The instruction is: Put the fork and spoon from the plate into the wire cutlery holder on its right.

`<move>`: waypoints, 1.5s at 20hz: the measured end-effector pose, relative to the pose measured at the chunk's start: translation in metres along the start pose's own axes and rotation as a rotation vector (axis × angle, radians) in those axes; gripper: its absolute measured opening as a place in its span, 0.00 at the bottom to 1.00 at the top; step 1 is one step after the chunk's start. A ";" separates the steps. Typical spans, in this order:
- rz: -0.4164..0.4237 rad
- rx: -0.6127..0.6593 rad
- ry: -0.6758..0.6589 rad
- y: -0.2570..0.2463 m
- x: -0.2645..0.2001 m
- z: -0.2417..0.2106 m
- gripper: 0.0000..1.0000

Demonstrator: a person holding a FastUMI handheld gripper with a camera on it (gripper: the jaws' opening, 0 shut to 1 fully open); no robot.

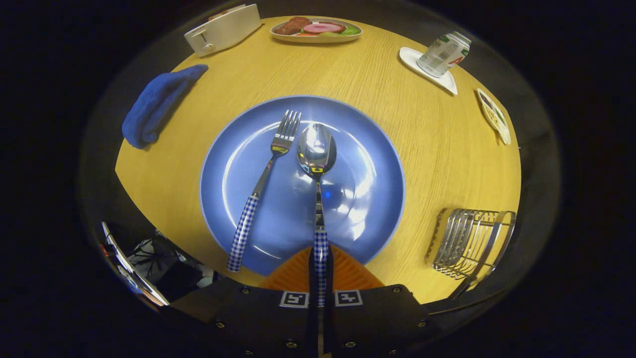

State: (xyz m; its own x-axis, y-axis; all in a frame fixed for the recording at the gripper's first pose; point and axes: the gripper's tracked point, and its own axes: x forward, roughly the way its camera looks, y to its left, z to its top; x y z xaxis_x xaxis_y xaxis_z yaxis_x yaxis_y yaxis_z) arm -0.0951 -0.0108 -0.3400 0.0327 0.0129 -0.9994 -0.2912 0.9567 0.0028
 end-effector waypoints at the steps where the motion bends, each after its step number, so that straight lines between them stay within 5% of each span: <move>1: -0.010 -0.015 -0.001 -0.006 -0.008 -0.001 0.05; 12: 0.018 0.058 0.051 -0.120 -0.114 -0.053 0.05; 23: -0.018 -0.033 0.351 -0.185 -0.110 -0.121 0.05; 30: -0.016 -0.170 0.540 -0.214 -0.088 -0.107 0.05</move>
State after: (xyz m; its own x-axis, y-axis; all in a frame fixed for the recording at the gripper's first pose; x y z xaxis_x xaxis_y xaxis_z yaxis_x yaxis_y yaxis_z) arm -0.1374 -0.2479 -0.2566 -0.4420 -0.1945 -0.8757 -0.4463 0.8945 0.0266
